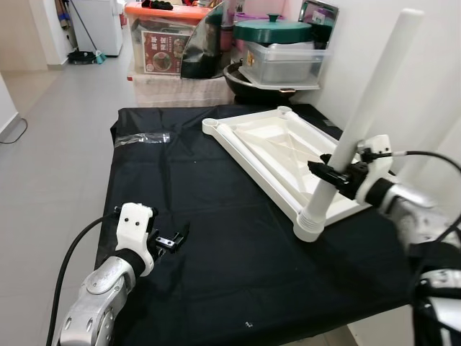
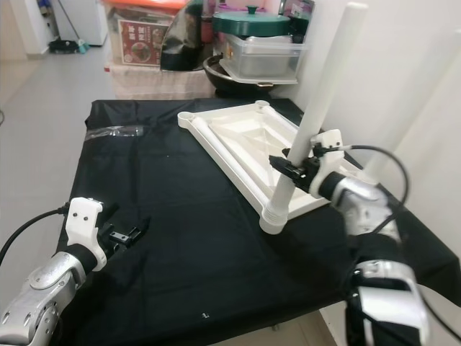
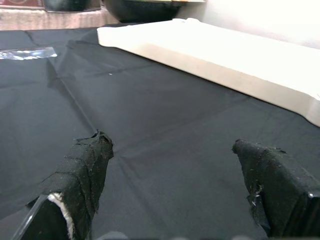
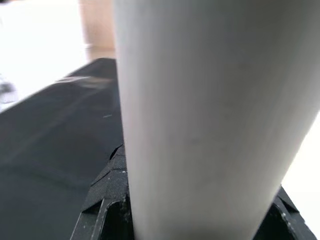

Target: Building children table

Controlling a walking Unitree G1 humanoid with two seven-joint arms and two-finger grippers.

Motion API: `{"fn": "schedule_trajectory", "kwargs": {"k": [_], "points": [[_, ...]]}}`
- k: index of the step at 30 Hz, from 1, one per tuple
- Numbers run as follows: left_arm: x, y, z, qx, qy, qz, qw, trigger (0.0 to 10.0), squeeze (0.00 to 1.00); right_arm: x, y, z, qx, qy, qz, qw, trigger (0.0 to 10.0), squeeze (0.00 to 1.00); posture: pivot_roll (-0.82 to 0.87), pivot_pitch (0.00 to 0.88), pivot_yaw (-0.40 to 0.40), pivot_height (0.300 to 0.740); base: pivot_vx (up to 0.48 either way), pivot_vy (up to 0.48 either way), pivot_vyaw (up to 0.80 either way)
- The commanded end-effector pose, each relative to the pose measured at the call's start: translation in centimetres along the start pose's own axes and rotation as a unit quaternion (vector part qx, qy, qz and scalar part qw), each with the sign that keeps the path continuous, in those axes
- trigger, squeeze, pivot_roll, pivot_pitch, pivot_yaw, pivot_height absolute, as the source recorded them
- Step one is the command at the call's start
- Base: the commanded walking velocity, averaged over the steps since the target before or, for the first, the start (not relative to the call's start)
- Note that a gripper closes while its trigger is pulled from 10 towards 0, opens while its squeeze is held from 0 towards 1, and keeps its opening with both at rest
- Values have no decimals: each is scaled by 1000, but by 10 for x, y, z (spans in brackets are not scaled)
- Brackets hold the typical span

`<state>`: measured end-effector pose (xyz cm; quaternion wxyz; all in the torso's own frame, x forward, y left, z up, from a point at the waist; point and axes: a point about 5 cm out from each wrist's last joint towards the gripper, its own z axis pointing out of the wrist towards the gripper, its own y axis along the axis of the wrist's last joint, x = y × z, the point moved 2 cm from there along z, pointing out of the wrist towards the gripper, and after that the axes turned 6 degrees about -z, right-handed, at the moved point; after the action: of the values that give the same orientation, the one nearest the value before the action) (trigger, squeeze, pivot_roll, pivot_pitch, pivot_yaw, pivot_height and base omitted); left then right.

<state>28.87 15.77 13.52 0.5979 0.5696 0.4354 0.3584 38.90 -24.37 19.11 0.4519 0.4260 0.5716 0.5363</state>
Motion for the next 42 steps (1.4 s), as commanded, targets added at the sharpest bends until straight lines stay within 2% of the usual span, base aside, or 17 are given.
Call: {"fn": "schedule_trajectory", "kwargs": {"k": [1, 2, 4, 5, 6, 9, 13, 14, 16, 17, 22, 23, 27, 30, 31, 37, 42], "points": [[-1, -2, -1, 5, -1, 7, 1000, 10000, 0, -13, -33, -11, 82, -142, 16, 986, 0, 0, 67, 0, -117, 740, 0, 0, 0], [-1, -2, -1, 5, -1, 7, 1000, 10000, 0, -13, -33, -11, 82, -142, 16, 986, 0, 0, 67, 0, -117, 740, 0, 0, 0], [-1, -2, -1, 4, 1, 7, 1000, 10000, 0, 6, -50, -22, 120, -259, 60, 957, 0, 0, 65, 0, -112, 740, 0, 0, 0], [-1, -1, 0, 4, 2, 5, 1000, 10000, 0, 33, -51, -21, 120, -260, 74, 955, 0, 0, 70, 0, -104, 740, 0, 0, 0], [-1, -1, 0, 4, 2, 5, 1000, 10000, 0, 33, -51, -21, 120, -260, 74, 955, 0, 0, 70, 0, -104, 740, 0, 0, 0], [-5, 2, 3, 0, -3, 1, 1000, 10000, 0, 89, -40, -12, 116, -218, 99, 964, 0, 0, 72, 0, -98, 740, 0, 0, 0], [-6, 3, 4, -1, -4, -1, 1000, 10000, 0, 98, -37, -8, 118, -209, 102, 966, 0, 0, 72, 0, -98, 740, 0, 0, 0], [-6, 3, 5, -2, -7, -1, 1000, 10000, 0, 104, -32, -4, 114, -195, 107, 968, 10000, 0, 68, 0, -99, 740, 0, 0, 0], [-5, 3, 6, -2, -8, 0, 1000, 10000, 0, 105, -27, 0, 110, -173, 119, 971, 10000, 0, 63, 0, -100, 740, 0, 0, 0], [-5, 4, 7, -3, -8, 1, 1000, 10000, 0, 102, -19, 0, 97, -164, 118, 974, 10000, 1000, 56, 0, -102, 740, 0, 0, 0], [-7, 2, 8, -4, -9, -2, 1000, 10000, 0, 88, 3, -4, 62, -138, 114, 982, 10000, 1000, 53, 0, -102, 740, 0, 0, 0], [-8, 1, 8, -3, -10, -3, 1000, 10000, 0, 81, 10, -6, 47, -128, 105, 985, 10000, 0, 51, 0, -102, 740, 0, 0, 0], [-8, 1, 8, -4, -12, -2, 1000, 10000, 0, 75, 16, -8, 37, -108, 105, 988, 10000, 0, 57, 0, -109, 740, 0, 0, 0], [-5, 2, 8, -4, -10, 2, 1000, 10000, 0, 63, 38, -21, -27, 43, 98, 994, 10000, 0, 45, 0, -99, 740, 0, 0, 0], [-5, 2, 8, -4, -10, 2, 1000, 10000, 0, 63, 38, -21, -27, 43, 98, 994, 10000, 0, 45, 0, -99, 740, 0, 0, 0], [-9, 2, 14, -4, -22, 2, 1000, 10000, 0, 68, 22, -32, -48, 255, 9, 966, 10000, 0, 44, 0, -93, 740, 0, 0, 0], [-10, 3, 15, -6, -24, 3, 1000, 10000, 0, 73, 19, -30, -43, 288, 0, 957, 10000, 0, 44, 0, -93, 740, 0, 0, 0]]}}
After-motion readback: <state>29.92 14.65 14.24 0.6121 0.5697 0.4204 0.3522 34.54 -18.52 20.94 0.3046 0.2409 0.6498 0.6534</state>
